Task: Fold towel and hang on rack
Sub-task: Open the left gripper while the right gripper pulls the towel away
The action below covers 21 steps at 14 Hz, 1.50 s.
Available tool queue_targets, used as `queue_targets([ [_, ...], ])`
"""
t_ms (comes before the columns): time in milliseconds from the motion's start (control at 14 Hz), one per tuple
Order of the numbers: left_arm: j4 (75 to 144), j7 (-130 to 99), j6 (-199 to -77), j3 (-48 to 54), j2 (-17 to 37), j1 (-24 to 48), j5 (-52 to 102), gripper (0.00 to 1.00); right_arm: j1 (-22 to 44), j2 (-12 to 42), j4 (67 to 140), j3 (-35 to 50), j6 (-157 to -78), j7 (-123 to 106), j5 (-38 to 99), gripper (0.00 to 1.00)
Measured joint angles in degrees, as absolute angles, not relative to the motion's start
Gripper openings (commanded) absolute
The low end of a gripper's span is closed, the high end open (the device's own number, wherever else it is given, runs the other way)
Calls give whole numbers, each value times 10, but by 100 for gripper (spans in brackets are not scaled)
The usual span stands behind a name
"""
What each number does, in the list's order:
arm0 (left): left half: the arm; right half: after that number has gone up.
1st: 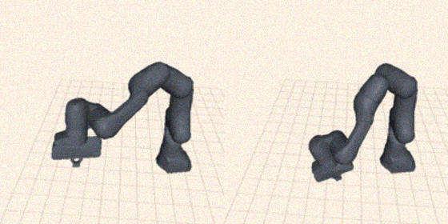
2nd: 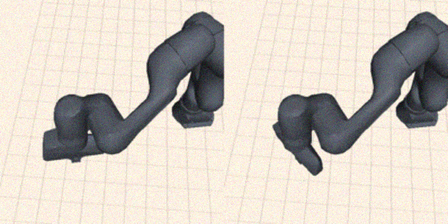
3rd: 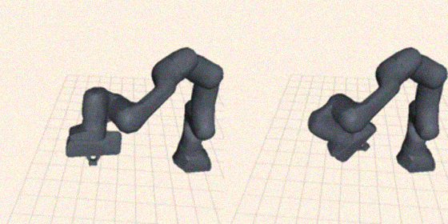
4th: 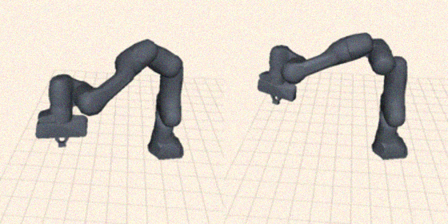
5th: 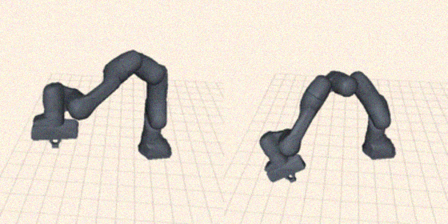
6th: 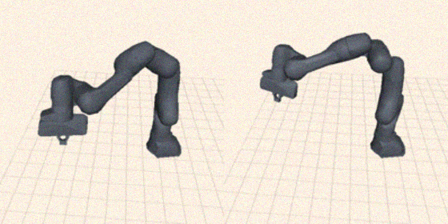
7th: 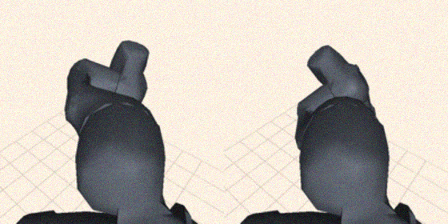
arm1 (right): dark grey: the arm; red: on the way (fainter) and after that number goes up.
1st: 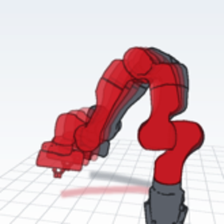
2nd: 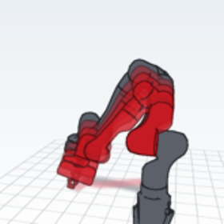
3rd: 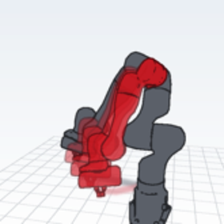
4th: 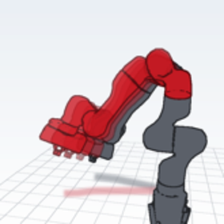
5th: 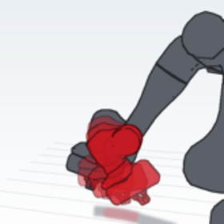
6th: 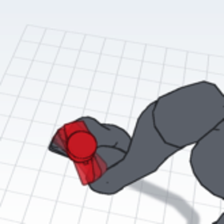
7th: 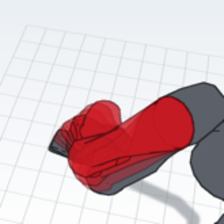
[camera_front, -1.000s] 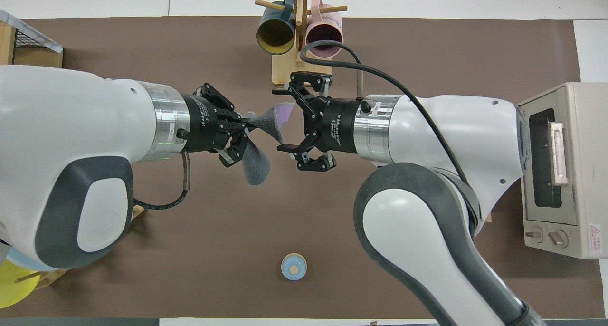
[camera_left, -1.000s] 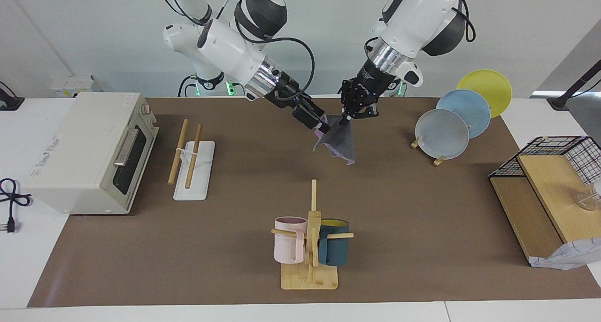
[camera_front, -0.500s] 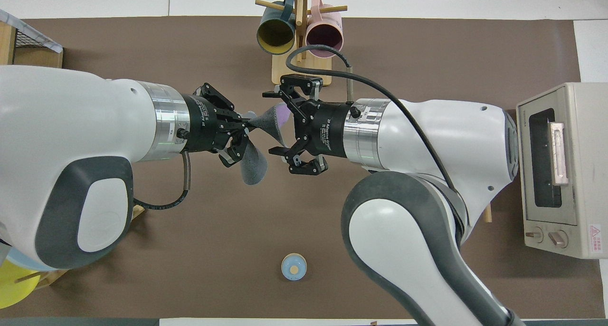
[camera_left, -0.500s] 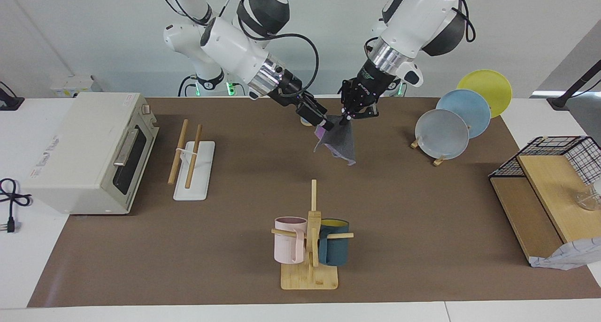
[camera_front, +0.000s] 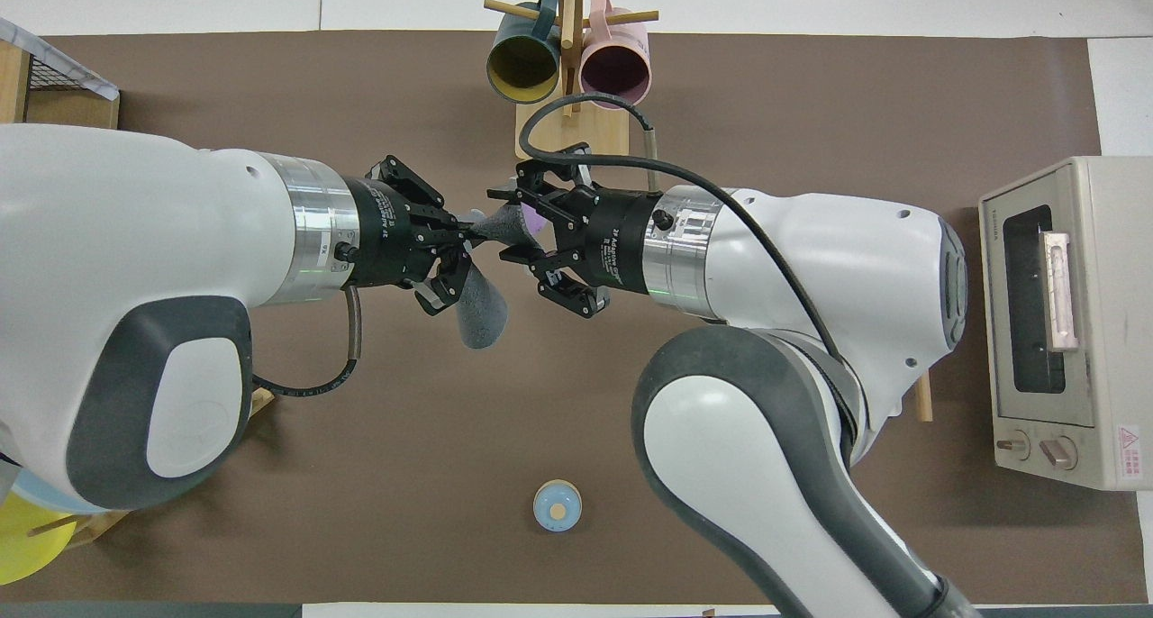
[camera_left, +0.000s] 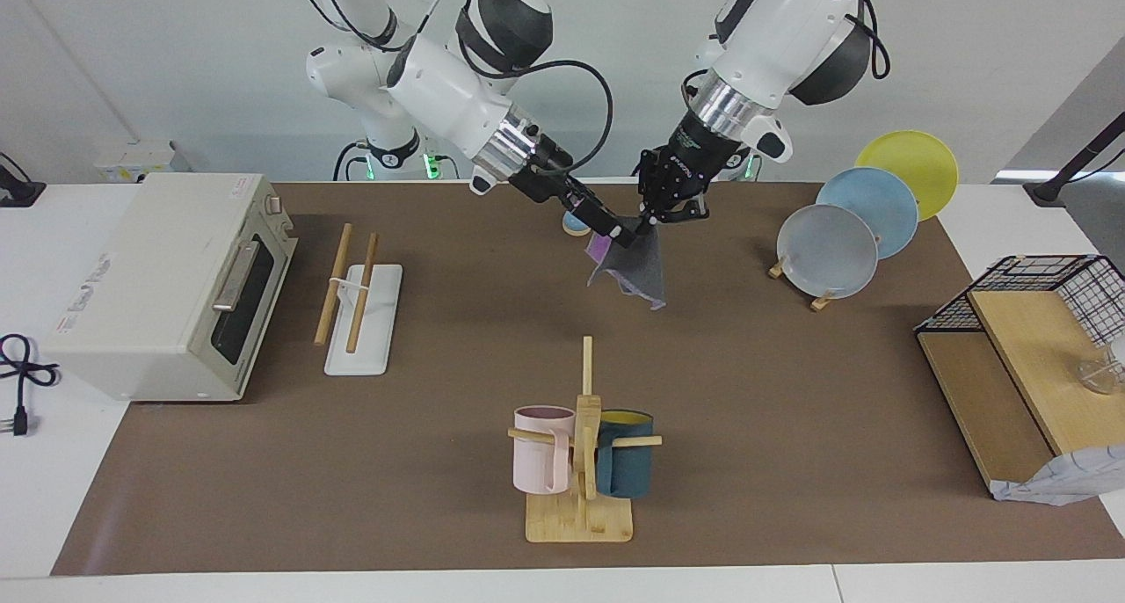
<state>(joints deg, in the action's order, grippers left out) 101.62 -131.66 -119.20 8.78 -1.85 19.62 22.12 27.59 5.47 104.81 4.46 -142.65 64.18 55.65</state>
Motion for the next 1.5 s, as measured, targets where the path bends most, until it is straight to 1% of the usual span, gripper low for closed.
queue_targets([
  [71,1016,-1317,-1192,88,-19,196,221,0,275,55,1048,44,-1427,639,557,25],
  [143,1016,-1318,-1193,88,-19,196,221,0,274,55,1048,44,-1427,638,557,18],
  [214,1016,-1318,-1193,88,-19,196,221,0,273,55,1048,44,-1427,638,557,7],
  [286,1016,-1319,-1193,88,-19,196,221,0,273,56,1048,44,-1427,636,557,0],
  [643,1016,-1323,-1193,88,-19,196,221,0,271,57,1047,43,-1427,594,557,0],
  [786,1016,-1323,-1195,88,-19,198,221,99,268,57,1047,43,-1427,592,557,0],
  [929,1016,-1322,-1196,88,-19,201,217,100,266,57,1047,43,-1417,579,556,0],
  [1000,1016,-1321,-1196,88,-19,202,211,100,266,57,1046,42,-1395,561,550,0],
  [1071,1016,-1321,-1196,88,-19,205,206,100,265,57,1046,40,-1365,537,533,0],
  [1286,1017,-1291,-1196,87,-19,208,187,100,242,49,1042,40,-1256,491,416,0],
  [1500,1029,-1168,-1196,78,-21,189,184,100,179,25,1048,39,-1131,401,352,0],
])
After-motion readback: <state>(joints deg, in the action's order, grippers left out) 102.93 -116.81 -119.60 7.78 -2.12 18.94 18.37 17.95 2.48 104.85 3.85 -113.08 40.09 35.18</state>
